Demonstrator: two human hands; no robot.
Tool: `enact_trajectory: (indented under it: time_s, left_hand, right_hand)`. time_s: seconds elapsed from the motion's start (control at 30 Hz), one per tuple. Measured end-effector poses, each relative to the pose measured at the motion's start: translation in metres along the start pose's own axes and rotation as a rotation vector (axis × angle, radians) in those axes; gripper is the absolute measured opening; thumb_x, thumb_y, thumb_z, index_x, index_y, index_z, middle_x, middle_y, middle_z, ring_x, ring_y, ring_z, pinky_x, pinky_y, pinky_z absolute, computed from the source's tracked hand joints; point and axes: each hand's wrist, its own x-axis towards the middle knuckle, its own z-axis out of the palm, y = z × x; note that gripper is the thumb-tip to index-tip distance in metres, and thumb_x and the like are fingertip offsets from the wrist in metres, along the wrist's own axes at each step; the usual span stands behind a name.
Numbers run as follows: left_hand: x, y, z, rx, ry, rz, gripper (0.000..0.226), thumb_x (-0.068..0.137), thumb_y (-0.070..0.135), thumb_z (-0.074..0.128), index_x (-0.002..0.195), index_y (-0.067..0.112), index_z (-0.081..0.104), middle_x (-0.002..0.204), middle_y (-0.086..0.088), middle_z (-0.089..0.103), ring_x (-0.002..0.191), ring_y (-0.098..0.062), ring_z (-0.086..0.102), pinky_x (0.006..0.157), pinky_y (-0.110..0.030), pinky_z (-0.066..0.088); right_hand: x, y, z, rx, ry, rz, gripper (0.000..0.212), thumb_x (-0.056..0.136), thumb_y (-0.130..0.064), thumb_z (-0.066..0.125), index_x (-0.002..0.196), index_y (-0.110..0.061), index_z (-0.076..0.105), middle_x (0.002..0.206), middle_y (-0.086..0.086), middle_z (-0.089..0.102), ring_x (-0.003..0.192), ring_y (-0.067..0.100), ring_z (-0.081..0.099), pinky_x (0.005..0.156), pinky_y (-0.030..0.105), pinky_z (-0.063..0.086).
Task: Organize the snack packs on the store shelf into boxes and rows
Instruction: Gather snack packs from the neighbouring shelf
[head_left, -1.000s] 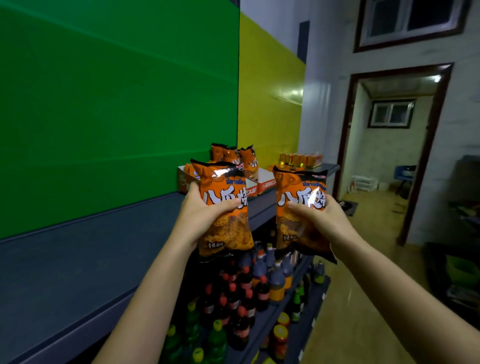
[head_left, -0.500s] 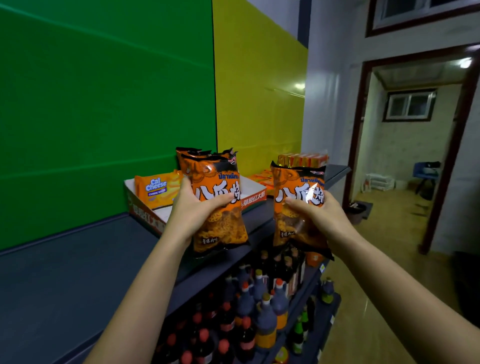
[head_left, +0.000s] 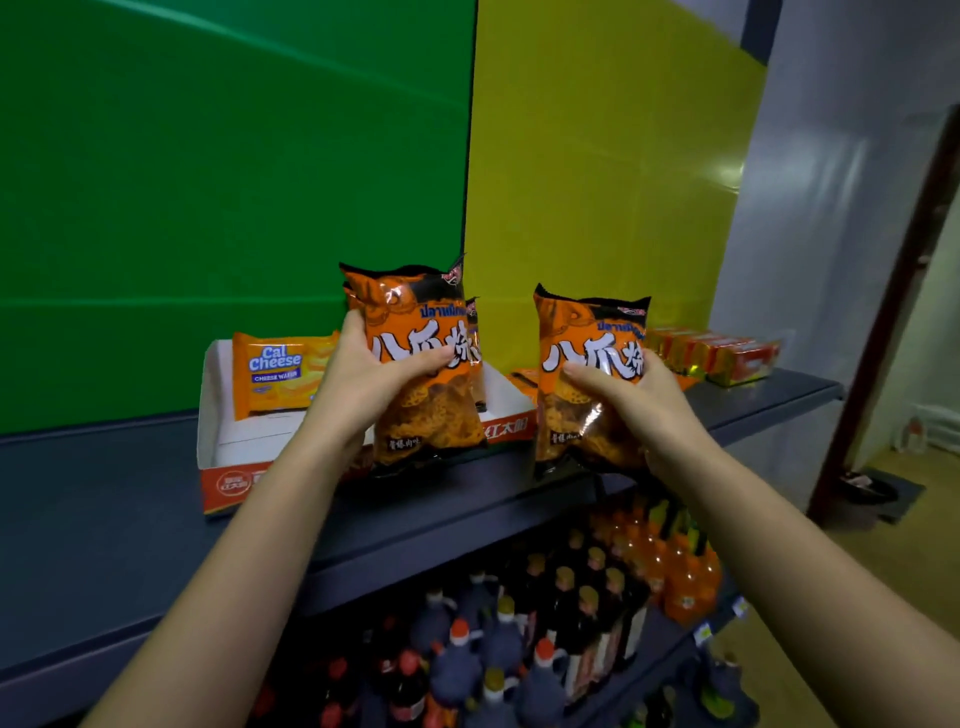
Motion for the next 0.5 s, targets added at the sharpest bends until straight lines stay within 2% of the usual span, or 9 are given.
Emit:
enact_trajectory:
  time_s: [0.07,0.13,0.27,0.37,0.43,0.5]
  left_hand:
    - [0.009,-0.002,0.005,0.027,0.034,0.007,0.057,0.07,0.015,0.079,0.114,0.023,0.044,0.097,0.013,0.059,0.089,-0.004,0.06,0.075,-0.025,0.051]
    - [0.019,-0.004,0.007,0.057,0.069,0.015,0.053,0.071,0.015,0.078,0.111,0.022,0.044,0.095,0.013,0.059,0.085,-0.003,0.059,0.069,-0.021,0.048]
    - [0.046,-0.014,0.01,0.099,0.114,0.024,0.053,0.071,0.015,0.078,0.112,0.021,0.045,0.095,0.013,0.059,0.084,0.0,0.058,0.064,-0.016,0.044]
    - [0.07,-0.024,0.017,0.14,0.124,0.017,0.056,0.071,0.014,0.078,0.116,0.018,0.045,0.099,0.008,0.06,0.087,-0.006,0.059,0.069,-0.019,0.045]
    - [0.086,-0.03,0.022,0.161,0.116,-0.009,0.06,0.072,0.012,0.078,0.122,0.014,0.045,0.106,0.003,0.059,0.093,-0.013,0.059,0.077,-0.026,0.046]
    - [0.1,-0.039,0.026,0.178,0.103,-0.036,0.064,0.07,0.013,0.078,0.124,0.012,0.044,0.112,-0.001,0.06,0.098,-0.018,0.06,0.085,-0.033,0.048]
  right_hand:
    - [0.016,0.003,0.001,0.039,-0.036,-0.008,0.054,0.071,-0.028,0.079,0.116,-0.02,0.051,0.109,-0.002,0.064,0.097,0.018,0.061,0.076,0.029,0.05]
    - [0.031,0.004,0.005,0.067,-0.066,-0.026,0.05,0.073,-0.026,0.077,0.115,-0.02,0.05,0.102,-0.005,0.063,0.094,0.015,0.06,0.068,0.022,0.046]
    - [0.062,0.009,0.016,0.074,-0.112,-0.06,0.056,0.073,-0.031,0.077,0.118,-0.025,0.045,0.106,-0.009,0.058,0.094,0.012,0.055,0.083,0.026,0.044]
    - [0.086,0.009,0.021,0.102,-0.14,-0.079,0.049,0.076,-0.028,0.075,0.111,-0.028,0.039,0.094,-0.017,0.053,0.077,0.0,0.049,0.08,0.024,0.042]
    - [0.101,0.005,0.025,0.099,-0.142,-0.097,0.06,0.077,-0.029,0.074,0.127,-0.022,0.042,0.097,-0.016,0.047,0.079,0.002,0.046,0.084,0.026,0.039]
    - [0.118,0.004,0.03,0.1,-0.143,-0.119,0.072,0.078,-0.029,0.073,0.139,-0.015,0.036,0.098,-0.012,0.04,0.079,0.002,0.04,0.084,0.026,0.036]
